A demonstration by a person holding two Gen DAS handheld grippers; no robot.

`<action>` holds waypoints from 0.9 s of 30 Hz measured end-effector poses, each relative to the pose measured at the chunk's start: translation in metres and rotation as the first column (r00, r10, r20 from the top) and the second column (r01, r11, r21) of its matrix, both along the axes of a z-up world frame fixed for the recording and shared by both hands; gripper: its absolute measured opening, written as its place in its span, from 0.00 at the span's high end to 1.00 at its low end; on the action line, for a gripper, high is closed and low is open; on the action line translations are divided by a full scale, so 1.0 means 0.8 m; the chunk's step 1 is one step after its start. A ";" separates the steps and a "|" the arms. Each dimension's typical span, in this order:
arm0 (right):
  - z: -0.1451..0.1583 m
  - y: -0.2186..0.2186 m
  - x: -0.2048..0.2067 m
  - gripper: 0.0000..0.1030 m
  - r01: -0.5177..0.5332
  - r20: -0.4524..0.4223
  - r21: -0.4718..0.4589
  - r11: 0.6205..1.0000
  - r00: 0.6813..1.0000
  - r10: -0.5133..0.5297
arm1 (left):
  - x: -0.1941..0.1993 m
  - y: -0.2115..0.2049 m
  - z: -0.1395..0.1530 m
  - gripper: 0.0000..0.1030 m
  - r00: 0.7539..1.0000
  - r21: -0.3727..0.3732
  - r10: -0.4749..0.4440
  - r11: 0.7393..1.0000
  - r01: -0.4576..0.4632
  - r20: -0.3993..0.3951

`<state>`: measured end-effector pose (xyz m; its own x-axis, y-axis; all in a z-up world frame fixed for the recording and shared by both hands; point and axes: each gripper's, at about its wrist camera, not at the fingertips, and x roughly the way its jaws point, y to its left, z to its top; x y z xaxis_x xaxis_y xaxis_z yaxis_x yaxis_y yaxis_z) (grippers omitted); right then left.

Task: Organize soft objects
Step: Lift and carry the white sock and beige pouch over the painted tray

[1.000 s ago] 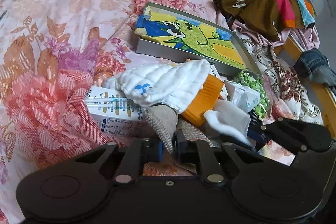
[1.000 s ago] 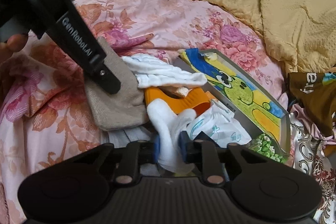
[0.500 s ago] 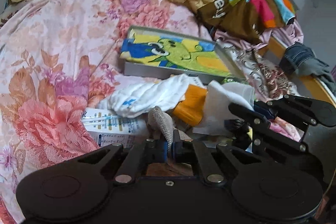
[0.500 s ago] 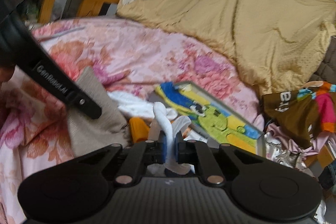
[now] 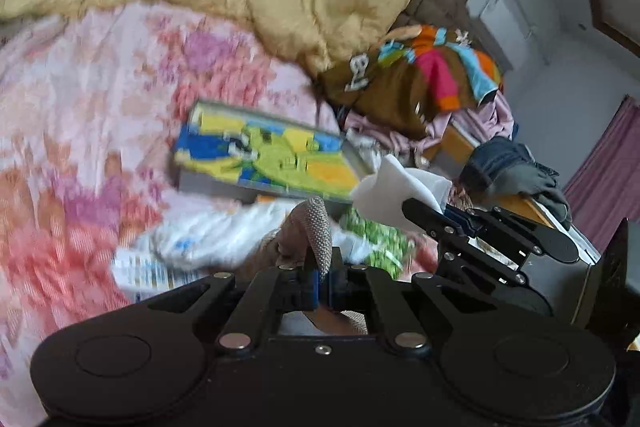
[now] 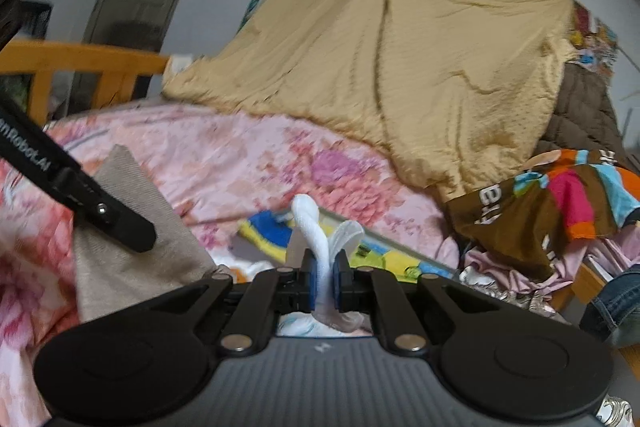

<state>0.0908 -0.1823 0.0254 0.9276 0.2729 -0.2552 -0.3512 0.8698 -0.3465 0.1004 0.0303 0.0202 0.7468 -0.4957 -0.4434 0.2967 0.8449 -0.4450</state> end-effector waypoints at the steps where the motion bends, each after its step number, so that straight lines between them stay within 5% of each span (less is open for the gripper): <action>1: 0.003 -0.003 0.001 0.92 0.009 0.006 0.017 1.000 1.000 -0.010 | -0.001 -0.003 0.006 0.97 1.000 0.010 -0.001 1.000 0.000 0.032; 16: -0.001 -0.021 0.068 0.92 0.108 -0.022 0.120 0.987 0.994 -0.106 | 0.051 -0.024 0.027 0.97 0.957 0.039 0.080 0.995 -0.095 0.280; 27: -0.021 -0.014 0.154 0.92 0.154 -0.098 0.209 0.966 0.986 -0.136 | 0.150 -0.026 -0.003 0.97 0.939 0.045 0.155 0.983 -0.177 0.306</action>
<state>0.2139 -0.1938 0.0086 0.9394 0.1942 -0.2825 -0.2357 0.9643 -0.1207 0.2202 0.0094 0.0180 0.9196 -0.3286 -0.2155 0.2597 0.9197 -0.2944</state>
